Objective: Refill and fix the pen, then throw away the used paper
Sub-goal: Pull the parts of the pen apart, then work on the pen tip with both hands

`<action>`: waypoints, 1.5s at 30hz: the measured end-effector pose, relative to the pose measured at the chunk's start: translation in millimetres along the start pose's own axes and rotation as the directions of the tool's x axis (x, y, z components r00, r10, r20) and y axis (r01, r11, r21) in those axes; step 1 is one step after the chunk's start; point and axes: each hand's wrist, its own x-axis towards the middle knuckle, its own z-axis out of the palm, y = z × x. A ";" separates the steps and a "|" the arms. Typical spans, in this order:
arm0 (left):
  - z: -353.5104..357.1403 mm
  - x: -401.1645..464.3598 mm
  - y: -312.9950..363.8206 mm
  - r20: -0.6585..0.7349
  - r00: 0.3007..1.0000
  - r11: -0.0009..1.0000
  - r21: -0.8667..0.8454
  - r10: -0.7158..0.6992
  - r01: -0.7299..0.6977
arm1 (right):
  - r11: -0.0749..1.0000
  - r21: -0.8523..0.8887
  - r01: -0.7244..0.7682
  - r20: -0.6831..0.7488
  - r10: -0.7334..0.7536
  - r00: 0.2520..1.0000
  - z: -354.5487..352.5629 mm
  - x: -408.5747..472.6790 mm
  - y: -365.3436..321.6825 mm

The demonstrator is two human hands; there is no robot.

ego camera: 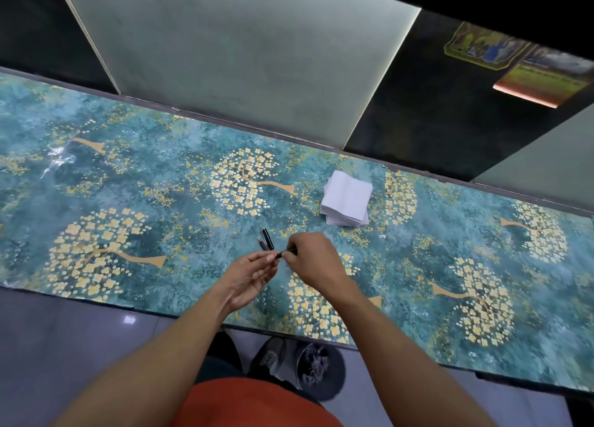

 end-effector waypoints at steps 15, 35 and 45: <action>-23.6 -16.0 19.0 -0.347 0.901 0.964 0.046 0.260 -0.261 | 0.922 -0.236 0.308 0.156 -0.277 0.948 34.1 10.5 -6.2; -0.4 -25.7 32.3 -0.327 0.876 0.935 0.109 0.355 -0.338 | 0.933 -0.216 0.287 0.035 -0.286 0.958 56.1 54.1 -1.0; 60.5 -3.1 18.1 -0.176 0.927 0.923 0.267 0.330 -0.278 | 0.864 0.502 0.040 -0.004 -0.043 0.999 -16.5 43.4 24.0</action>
